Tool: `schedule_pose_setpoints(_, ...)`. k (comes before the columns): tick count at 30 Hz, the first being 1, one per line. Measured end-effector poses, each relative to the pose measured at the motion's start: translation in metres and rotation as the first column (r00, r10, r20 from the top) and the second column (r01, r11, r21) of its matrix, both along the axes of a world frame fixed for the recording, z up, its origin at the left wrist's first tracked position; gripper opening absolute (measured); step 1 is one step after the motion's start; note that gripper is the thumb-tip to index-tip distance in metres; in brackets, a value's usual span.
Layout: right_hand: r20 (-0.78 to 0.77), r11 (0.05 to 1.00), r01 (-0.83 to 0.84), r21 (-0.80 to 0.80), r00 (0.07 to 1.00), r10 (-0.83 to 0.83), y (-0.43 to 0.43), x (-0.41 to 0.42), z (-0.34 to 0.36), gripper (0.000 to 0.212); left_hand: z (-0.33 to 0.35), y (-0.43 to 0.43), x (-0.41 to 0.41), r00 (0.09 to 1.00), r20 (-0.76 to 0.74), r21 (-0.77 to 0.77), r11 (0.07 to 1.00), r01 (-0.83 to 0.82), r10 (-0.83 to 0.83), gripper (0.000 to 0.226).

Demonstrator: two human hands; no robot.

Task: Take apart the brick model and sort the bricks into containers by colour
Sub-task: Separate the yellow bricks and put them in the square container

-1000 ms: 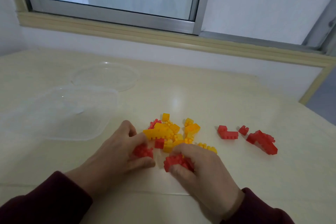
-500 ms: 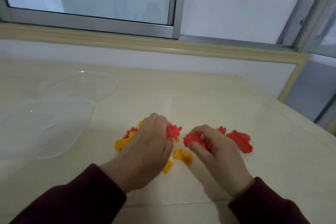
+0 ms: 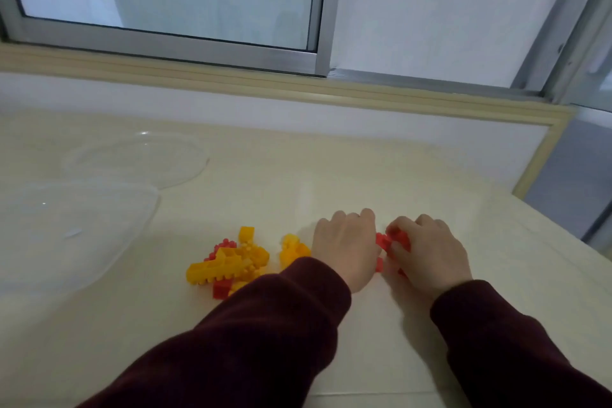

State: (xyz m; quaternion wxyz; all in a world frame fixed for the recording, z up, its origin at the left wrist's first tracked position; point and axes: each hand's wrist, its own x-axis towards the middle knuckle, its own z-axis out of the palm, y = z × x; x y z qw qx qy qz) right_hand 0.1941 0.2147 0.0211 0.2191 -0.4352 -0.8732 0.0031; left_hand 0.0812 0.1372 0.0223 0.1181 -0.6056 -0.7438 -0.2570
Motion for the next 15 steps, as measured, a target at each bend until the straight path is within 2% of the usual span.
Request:
schedule_pose_setpoints(6, 0.036, 0.994, 0.03, -0.108, 0.999, -0.026, -0.001, 0.0, 0.003, 0.027, -0.002, -0.002, 0.002, 0.998, 0.042, -0.01, 0.999, 0.042, -0.041, 0.021)
schedule_pose_setpoints(12, 0.008, 0.98, 0.035, -0.195, 0.999, -0.034, -0.003, 0.002, 0.007, 0.02, 0.018, -0.027, -0.018, 0.99, 0.129, -0.048, 0.997, 0.058, -0.052, 0.029)
schedule_pose_setpoints(15, -0.025, 0.98, 0.037, -0.196, 0.999, -0.042, -0.003, 0.004, 0.009, 0.032, 0.032, -0.053, -0.049, 0.983, 0.175, -0.037, 0.998, 0.057, -0.049, 0.025)
